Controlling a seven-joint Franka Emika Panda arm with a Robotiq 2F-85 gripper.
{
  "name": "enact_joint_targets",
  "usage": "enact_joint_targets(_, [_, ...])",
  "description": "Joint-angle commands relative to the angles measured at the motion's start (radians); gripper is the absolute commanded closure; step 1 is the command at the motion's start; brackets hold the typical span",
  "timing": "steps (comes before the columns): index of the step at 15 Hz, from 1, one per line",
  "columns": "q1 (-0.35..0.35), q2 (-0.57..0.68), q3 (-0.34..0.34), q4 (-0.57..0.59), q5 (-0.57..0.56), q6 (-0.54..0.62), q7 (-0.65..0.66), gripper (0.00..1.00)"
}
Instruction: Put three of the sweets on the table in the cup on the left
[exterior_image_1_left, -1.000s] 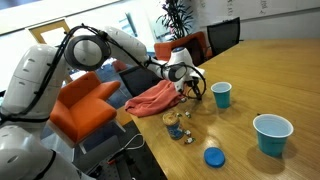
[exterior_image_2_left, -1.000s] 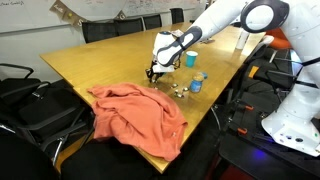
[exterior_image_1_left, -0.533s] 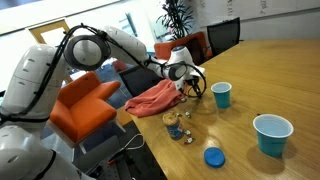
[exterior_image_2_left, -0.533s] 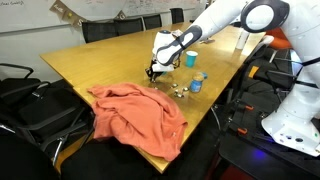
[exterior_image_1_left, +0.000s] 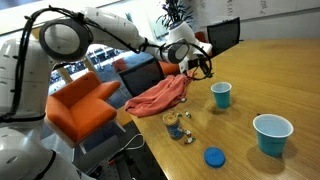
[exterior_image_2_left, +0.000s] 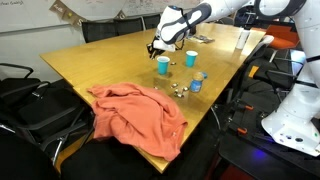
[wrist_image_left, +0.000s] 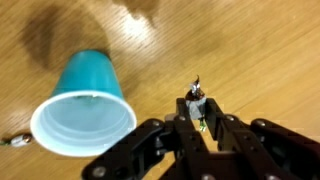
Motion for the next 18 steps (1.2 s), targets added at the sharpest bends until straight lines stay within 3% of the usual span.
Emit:
enact_joint_targets(1, [0.018, -0.045, -0.083, -0.048, -0.045, 0.040, 0.095, 0.94])
enact_joint_targets(5, [0.029, -0.026, -0.131, -0.053, -0.096, 0.029, 0.181, 0.94])
enact_joint_targets(8, [0.022, -0.033, -0.119, -0.070, -0.107, 0.015, 0.208, 0.94])
enact_joint_targets(9, [0.022, -0.036, -0.117, -0.076, -0.109, 0.019, 0.218, 0.69])
enact_joint_targets(10, [0.024, -0.040, -0.117, -0.080, -0.109, 0.015, 0.227, 0.51])
enact_joint_targets(15, [0.011, -0.079, -0.089, -0.107, -0.093, 0.013, 0.224, 0.13])
enact_joint_targets(17, [-0.061, -0.150, 0.042, -0.146, -0.019, -0.056, 0.078, 0.01])
enact_joint_targets(18, [-0.070, -0.168, 0.070, -0.162, -0.004, -0.070, 0.040, 0.00])
